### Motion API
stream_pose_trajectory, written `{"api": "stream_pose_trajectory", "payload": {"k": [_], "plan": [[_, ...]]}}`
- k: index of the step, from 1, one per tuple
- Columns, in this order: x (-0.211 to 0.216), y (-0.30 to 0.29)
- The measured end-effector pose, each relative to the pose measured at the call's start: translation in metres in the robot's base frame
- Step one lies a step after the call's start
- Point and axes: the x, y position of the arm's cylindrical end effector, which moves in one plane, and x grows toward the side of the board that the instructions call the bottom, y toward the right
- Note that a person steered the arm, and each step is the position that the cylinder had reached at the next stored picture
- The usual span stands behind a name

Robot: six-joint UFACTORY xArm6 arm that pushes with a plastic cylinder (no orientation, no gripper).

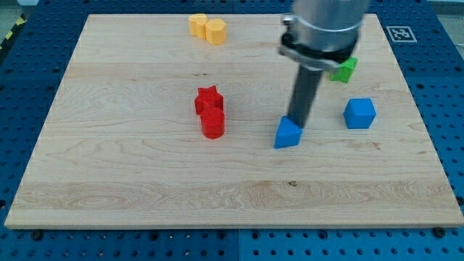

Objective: Push the blue triangle towards the bottom left of the board

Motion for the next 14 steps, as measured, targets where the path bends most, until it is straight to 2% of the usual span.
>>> {"api": "stream_pose_trajectory", "payload": {"k": [1,2,4,7,8,10,11,13,14], "plan": [[0.036,-0.065],[0.062,-0.102],[0.035,-0.045],[0.036,0.055],[0.056,0.043],[0.063,-0.1],[0.065,-0.15],[0.064,-0.135],[0.066,-0.173]]}}
